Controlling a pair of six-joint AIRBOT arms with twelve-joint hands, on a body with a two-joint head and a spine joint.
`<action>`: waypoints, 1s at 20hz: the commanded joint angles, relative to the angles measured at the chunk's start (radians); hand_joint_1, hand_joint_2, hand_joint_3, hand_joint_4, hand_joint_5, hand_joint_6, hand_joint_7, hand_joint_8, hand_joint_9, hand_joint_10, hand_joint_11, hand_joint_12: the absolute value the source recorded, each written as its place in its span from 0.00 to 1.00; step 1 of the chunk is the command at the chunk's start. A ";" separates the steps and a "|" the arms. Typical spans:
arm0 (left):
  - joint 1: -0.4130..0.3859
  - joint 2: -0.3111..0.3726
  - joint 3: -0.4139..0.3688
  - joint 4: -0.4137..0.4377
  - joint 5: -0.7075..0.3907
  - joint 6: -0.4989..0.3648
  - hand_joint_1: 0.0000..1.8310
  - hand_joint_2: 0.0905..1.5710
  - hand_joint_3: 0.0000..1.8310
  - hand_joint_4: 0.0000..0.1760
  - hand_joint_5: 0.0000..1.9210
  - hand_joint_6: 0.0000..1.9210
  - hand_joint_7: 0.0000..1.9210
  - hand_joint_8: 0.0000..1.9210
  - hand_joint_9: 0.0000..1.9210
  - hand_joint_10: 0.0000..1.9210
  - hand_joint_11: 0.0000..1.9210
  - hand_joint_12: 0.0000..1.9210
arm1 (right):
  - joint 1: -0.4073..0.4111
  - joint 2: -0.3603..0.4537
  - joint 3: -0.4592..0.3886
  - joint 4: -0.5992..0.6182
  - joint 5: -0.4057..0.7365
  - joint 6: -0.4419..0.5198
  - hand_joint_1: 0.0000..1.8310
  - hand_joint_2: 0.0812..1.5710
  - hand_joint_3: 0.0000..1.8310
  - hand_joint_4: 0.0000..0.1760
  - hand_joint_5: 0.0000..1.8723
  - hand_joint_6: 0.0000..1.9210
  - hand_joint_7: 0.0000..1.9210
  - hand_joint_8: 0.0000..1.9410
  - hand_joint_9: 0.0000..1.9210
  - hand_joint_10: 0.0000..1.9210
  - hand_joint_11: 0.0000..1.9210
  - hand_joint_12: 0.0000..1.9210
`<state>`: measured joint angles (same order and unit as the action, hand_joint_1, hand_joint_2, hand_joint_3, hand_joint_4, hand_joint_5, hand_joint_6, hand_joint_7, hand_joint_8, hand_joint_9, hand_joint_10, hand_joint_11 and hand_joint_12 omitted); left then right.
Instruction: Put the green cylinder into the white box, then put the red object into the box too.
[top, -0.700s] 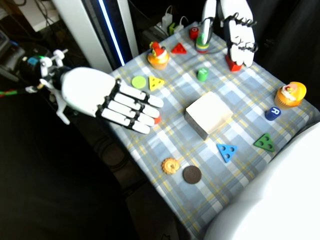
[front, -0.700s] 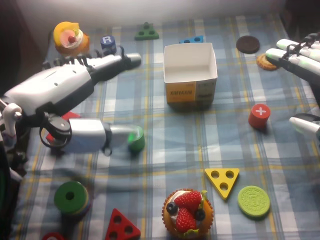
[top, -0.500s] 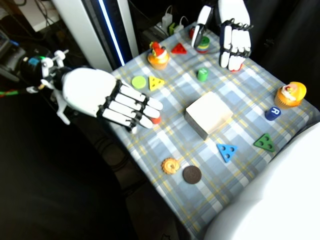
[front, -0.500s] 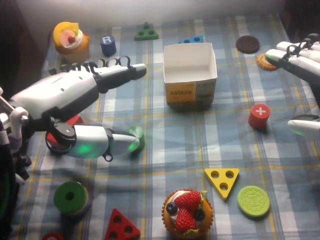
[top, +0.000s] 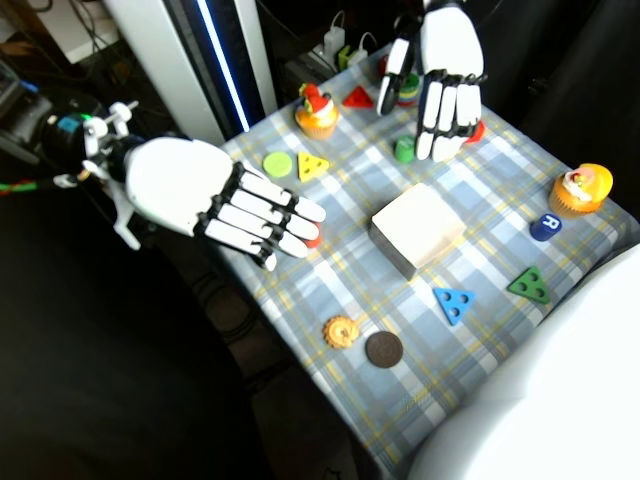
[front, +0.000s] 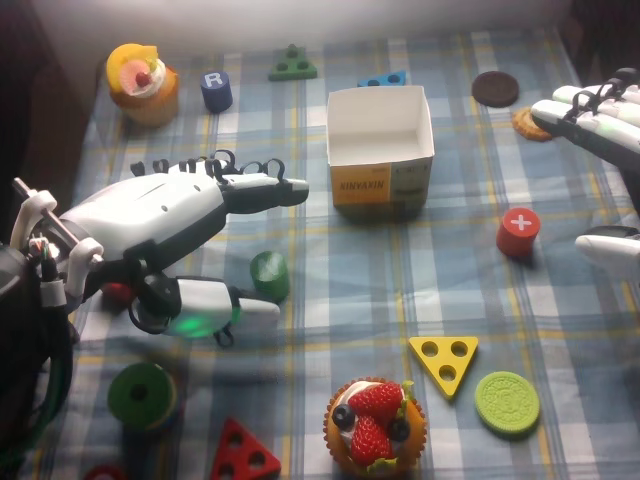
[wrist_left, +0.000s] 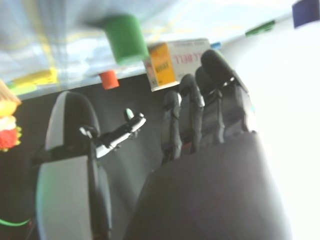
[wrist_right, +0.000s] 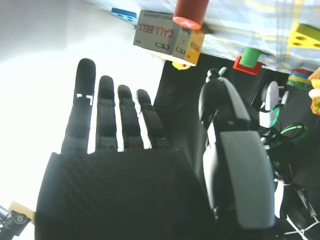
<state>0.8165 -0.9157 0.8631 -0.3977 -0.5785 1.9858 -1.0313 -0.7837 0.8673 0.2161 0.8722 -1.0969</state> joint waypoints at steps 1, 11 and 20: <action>-0.008 -0.006 0.005 0.010 -0.103 0.005 0.54 0.68 0.00 0.21 0.17 0.11 0.20 0.05 0.00 0.52 0.00 0.93 | 0.015 -0.001 0.005 -0.002 0.119 0.004 0.22 0.83 0.00 0.00 0.00 0.00 0.02 0.01 0.00 0.15 0.00 0.70; -0.013 -0.040 0.017 -0.057 -0.091 0.132 0.59 0.70 0.00 0.19 0.07 0.52 0.15 0.31 0.00 0.58 0.00 0.96 | 0.012 -0.004 0.007 -0.002 0.119 0.013 0.19 0.83 0.00 0.00 0.00 0.00 0.02 0.00 0.00 0.12 0.00 0.62; -0.013 -0.070 0.031 -0.093 -0.085 0.192 0.55 0.72 0.00 0.08 0.11 0.44 0.18 0.27 0.00 0.60 0.00 0.93 | 0.011 -0.005 0.007 -0.002 0.119 0.017 0.22 0.83 0.00 0.00 0.00 0.00 0.03 0.00 0.00 0.15 0.00 0.67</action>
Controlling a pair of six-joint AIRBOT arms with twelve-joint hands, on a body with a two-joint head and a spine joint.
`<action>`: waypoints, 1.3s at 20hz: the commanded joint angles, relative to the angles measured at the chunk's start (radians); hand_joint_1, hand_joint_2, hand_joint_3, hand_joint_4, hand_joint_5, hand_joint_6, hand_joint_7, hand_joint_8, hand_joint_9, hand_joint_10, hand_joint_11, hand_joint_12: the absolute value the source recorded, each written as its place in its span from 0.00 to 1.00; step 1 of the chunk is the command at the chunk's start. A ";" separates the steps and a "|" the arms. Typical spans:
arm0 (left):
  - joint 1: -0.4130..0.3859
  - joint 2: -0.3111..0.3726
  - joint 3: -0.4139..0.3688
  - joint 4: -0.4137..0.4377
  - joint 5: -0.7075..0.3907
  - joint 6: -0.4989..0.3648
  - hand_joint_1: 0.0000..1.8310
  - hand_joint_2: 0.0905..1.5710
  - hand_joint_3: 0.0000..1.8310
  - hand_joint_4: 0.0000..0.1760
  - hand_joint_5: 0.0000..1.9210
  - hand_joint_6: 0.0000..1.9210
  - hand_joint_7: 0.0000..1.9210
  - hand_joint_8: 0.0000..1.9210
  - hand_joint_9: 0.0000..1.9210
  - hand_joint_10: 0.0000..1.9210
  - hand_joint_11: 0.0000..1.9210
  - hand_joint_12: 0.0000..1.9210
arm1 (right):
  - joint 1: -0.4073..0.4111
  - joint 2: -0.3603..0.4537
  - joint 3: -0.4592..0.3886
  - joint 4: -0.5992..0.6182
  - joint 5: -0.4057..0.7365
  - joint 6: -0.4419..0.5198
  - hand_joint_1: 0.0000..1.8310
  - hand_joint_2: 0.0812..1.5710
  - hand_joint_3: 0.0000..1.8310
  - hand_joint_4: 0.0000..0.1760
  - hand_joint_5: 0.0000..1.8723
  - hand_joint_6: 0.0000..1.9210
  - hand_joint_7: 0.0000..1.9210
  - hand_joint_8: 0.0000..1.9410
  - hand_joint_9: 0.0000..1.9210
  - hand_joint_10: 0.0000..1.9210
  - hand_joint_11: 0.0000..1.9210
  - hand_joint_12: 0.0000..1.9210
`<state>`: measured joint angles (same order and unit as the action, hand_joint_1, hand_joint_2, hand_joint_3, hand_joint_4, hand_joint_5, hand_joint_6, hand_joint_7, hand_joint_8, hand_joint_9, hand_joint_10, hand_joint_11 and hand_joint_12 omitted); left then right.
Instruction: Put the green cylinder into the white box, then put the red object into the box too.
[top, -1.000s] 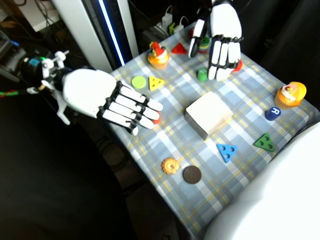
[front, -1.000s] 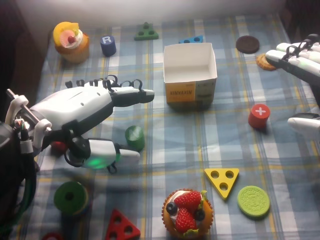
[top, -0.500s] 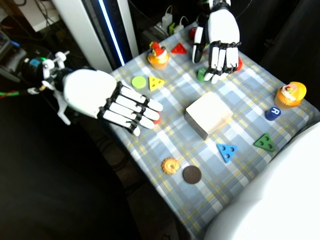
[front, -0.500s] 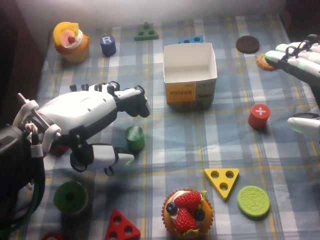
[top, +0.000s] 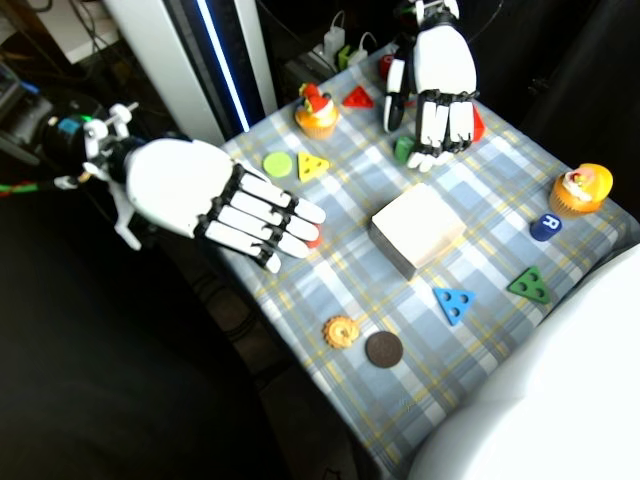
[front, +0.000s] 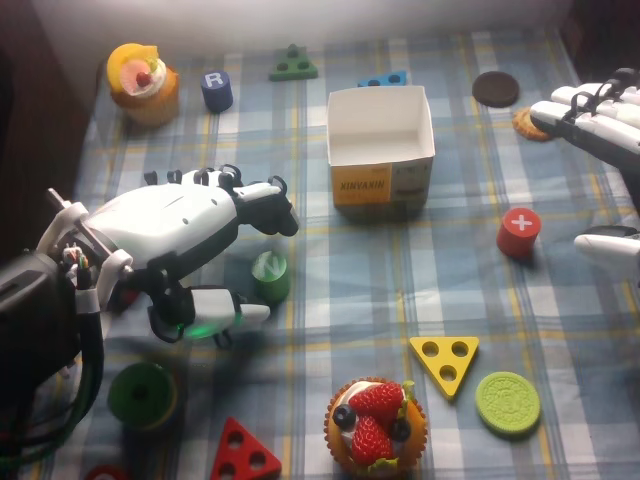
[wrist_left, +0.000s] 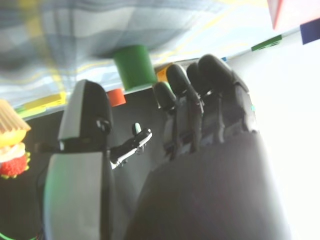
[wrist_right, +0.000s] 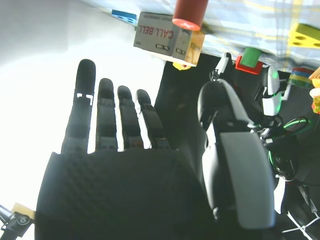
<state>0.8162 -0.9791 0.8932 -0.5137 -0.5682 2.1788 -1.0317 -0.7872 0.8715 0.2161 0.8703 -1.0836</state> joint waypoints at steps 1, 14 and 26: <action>-0.012 -0.012 0.001 0.015 -0.095 0.014 0.56 0.72 0.00 0.06 0.12 0.45 0.18 0.29 0.00 0.61 0.00 0.92 | 0.011 -0.002 0.003 -0.002 0.121 0.004 0.21 0.83 0.00 0.00 0.00 0.00 0.03 0.00 0.00 0.13 0.00 0.67; -0.012 -0.036 0.022 0.005 -0.083 0.014 0.58 0.74 0.00 0.01 0.15 0.45 0.19 0.32 0.00 0.64 0.00 0.94 | 0.007 -0.006 0.006 -0.001 0.122 0.015 0.23 0.82 0.00 0.00 0.00 0.00 0.02 0.00 0.00 0.10 0.00 0.59; -0.032 -0.052 0.010 -0.039 -0.121 0.131 0.64 0.79 0.00 0.00 0.38 0.63 0.37 0.84 0.14 0.86 0.00 1.00 | 0.007 -0.006 0.006 -0.001 0.124 0.021 0.21 0.83 0.00 0.00 0.00 0.00 0.02 0.00 0.00 0.10 0.00 0.49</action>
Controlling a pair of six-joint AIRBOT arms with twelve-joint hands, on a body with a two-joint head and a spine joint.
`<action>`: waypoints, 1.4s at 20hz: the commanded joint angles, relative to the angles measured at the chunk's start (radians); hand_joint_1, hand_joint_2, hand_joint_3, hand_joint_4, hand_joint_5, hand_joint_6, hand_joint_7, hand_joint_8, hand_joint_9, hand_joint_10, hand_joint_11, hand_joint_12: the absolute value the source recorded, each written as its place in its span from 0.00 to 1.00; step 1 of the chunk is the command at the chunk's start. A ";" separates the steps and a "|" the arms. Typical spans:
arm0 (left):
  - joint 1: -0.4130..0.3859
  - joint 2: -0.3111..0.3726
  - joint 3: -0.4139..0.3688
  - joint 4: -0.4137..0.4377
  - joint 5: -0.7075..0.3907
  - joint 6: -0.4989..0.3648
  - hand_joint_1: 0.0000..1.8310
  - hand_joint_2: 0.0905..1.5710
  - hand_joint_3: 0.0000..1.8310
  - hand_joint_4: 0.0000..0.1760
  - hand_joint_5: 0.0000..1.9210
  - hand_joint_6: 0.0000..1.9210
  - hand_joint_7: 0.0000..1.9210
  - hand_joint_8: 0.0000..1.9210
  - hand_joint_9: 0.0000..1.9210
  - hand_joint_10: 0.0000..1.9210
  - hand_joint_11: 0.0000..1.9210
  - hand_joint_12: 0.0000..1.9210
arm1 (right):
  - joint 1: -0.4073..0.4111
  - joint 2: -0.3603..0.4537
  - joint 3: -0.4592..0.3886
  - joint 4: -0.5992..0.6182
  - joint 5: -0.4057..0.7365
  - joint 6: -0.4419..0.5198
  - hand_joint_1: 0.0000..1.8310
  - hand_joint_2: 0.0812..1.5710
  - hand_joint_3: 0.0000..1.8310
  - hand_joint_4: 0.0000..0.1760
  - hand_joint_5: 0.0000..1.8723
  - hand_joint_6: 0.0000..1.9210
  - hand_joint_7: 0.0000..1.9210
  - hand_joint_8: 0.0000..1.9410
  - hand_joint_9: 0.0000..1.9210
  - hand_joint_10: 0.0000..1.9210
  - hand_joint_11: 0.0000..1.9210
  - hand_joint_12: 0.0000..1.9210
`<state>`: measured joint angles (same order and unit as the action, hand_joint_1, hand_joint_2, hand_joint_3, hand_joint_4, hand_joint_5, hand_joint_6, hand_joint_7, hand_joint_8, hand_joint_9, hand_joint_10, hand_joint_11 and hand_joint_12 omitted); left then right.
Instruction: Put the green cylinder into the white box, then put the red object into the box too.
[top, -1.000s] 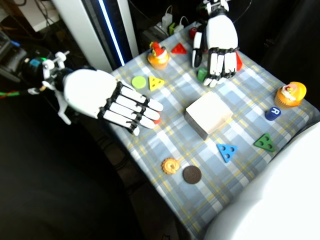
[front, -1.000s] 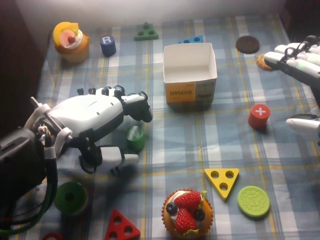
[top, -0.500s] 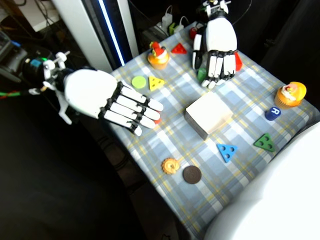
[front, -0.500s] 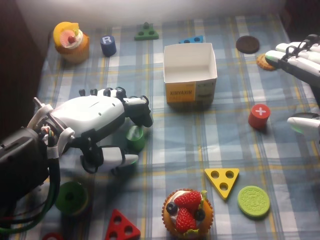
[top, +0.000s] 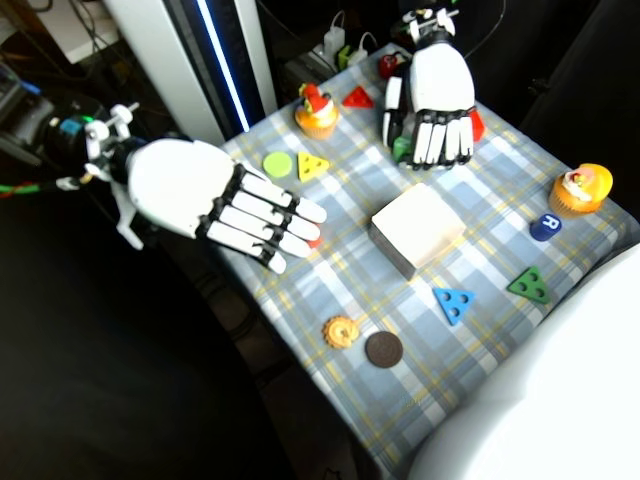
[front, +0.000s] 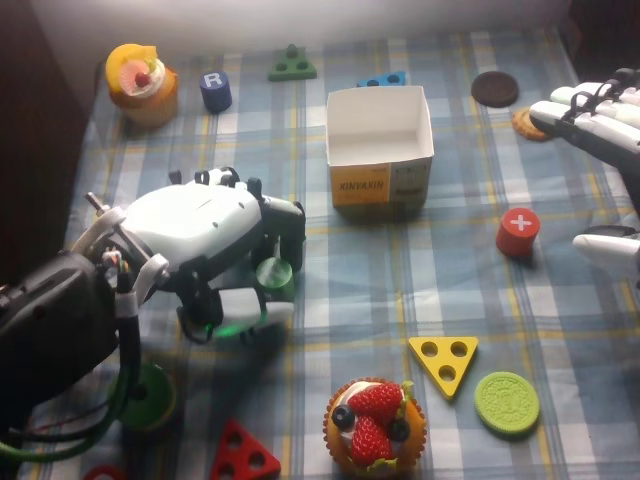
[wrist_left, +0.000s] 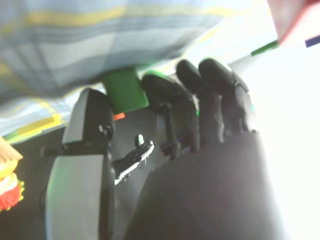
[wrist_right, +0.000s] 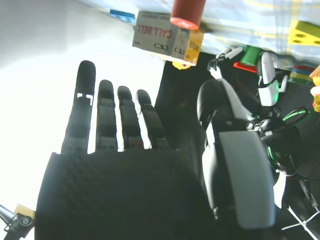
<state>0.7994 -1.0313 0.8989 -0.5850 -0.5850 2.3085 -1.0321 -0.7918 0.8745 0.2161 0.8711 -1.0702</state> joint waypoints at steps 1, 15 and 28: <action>-0.017 0.014 -0.009 0.044 -0.119 0.001 0.64 0.79 0.00 0.00 0.38 0.62 0.38 0.84 0.15 0.87 0.00 1.00 | 0.007 -0.001 0.003 -0.001 0.123 0.008 0.21 0.83 0.00 0.00 0.00 0.00 0.02 0.00 0.00 0.09 0.00 0.49; -0.249 -0.022 0.039 0.149 -0.156 -0.001 0.65 0.80 0.00 0.00 0.37 0.60 0.38 0.88 0.19 1.00 0.00 1.00 | 0.007 -0.001 0.002 -0.001 0.137 0.016 0.19 0.83 0.00 0.00 0.00 0.00 0.01 0.00 0.00 0.08 0.00 0.55; -0.374 -0.250 0.340 -0.040 0.068 0.001 0.55 0.65 0.00 0.06 0.07 0.40 0.11 0.37 0.00 0.51 0.00 0.80 | 0.005 -0.020 0.016 -0.003 0.132 0.023 0.25 0.85 0.00 0.00 0.00 0.00 0.03 0.00 0.00 0.11 0.00 0.50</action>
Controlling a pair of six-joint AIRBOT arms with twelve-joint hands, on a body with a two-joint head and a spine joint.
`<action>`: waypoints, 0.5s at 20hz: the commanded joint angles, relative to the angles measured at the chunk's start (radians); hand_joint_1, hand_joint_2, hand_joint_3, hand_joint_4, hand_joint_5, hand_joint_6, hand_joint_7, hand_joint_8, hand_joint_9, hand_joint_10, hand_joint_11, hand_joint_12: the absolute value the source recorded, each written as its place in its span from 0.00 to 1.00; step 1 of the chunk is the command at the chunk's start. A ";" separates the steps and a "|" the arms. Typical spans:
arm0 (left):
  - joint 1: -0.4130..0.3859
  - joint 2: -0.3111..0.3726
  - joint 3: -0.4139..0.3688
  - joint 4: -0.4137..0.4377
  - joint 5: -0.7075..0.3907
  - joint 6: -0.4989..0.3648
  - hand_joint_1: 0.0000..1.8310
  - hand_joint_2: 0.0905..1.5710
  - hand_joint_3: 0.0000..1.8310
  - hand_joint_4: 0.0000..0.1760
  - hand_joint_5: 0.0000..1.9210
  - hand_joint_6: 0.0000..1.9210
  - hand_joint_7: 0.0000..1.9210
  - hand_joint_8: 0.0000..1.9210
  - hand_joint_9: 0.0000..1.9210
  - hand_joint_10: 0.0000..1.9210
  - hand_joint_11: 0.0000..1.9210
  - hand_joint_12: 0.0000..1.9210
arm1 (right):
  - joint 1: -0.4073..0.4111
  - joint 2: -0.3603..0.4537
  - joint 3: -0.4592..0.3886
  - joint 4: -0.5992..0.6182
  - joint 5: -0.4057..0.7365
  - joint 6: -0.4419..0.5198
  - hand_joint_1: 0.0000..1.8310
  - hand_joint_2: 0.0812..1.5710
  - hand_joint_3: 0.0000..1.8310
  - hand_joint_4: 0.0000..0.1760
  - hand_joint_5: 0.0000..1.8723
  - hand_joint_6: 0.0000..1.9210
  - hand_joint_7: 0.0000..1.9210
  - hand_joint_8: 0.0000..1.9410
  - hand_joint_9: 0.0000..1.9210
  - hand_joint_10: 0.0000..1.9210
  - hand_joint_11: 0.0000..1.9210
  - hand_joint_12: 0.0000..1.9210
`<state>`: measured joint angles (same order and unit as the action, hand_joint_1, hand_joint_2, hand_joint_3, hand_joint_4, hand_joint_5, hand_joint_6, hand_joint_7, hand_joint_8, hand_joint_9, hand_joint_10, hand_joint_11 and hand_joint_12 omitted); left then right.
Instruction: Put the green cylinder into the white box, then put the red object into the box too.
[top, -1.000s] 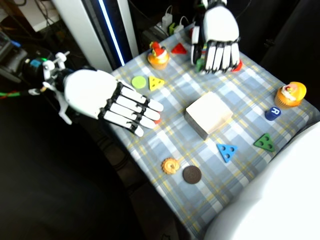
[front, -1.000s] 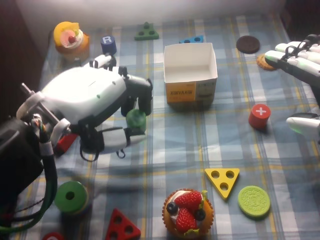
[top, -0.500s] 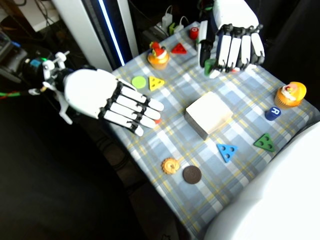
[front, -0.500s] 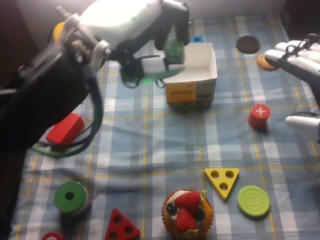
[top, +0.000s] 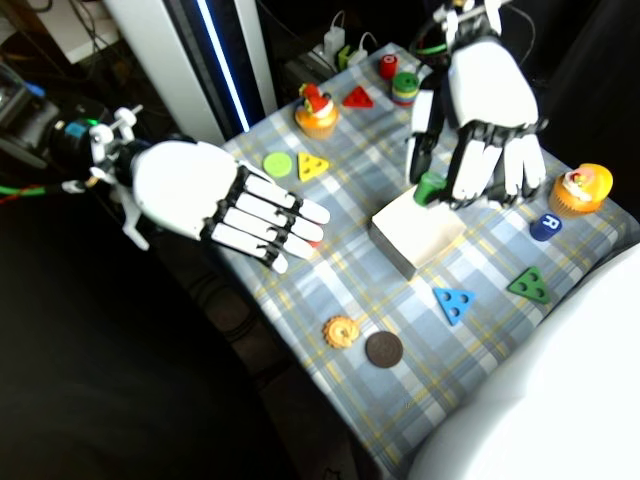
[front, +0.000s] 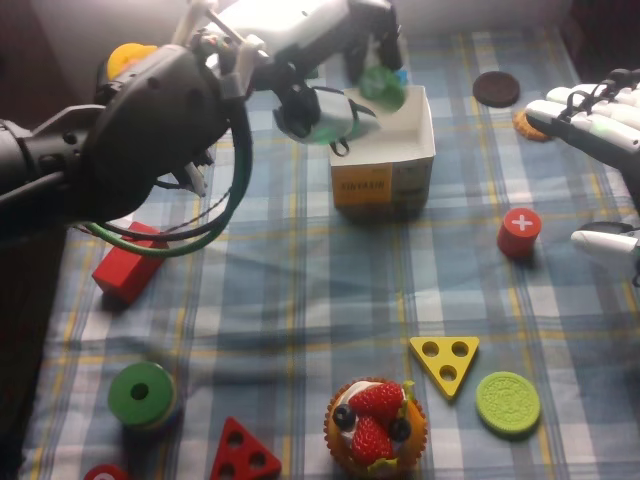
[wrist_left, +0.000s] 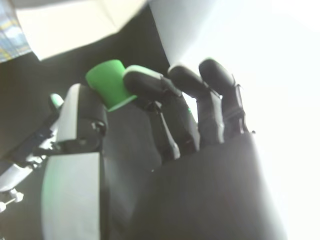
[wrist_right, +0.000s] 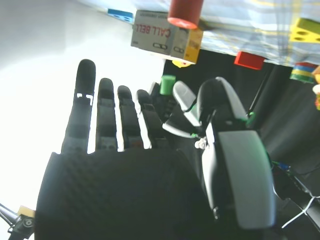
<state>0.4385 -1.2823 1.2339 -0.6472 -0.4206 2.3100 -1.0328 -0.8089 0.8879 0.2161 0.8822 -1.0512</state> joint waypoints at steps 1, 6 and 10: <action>-0.011 0.001 0.004 0.019 -0.097 -0.001 0.49 0.63 0.00 0.44 0.03 0.23 0.05 0.14 0.00 0.21 0.00 0.56 | 0.006 -0.004 0.003 -0.003 0.121 0.004 0.25 0.85 0.00 0.00 0.00 0.00 0.03 0.00 0.00 0.12 0.00 0.49; 0.009 0.057 -0.058 0.077 -0.171 -0.089 0.16 0.77 0.02 0.45 0.02 0.05 0.02 0.00 0.00 0.00 0.00 0.03 | 0.007 -0.008 0.009 -0.017 0.110 0.024 0.30 0.82 0.00 0.00 0.03 0.01 0.08 0.01 0.00 0.22 0.00 0.59; 0.046 0.152 -0.136 0.209 -0.274 -0.318 0.04 0.85 0.01 0.40 0.07 0.02 0.06 0.01 0.03 0.01 0.00 0.15 | 0.012 -0.015 0.019 -0.031 0.090 0.043 0.38 0.77 0.00 0.00 0.08 0.06 0.14 0.03 0.00 0.39 0.00 0.75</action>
<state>0.4961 -1.1179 1.0912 -0.4595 -0.5697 1.9858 -1.0325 -0.8246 0.9043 0.1864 0.8589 -1.0088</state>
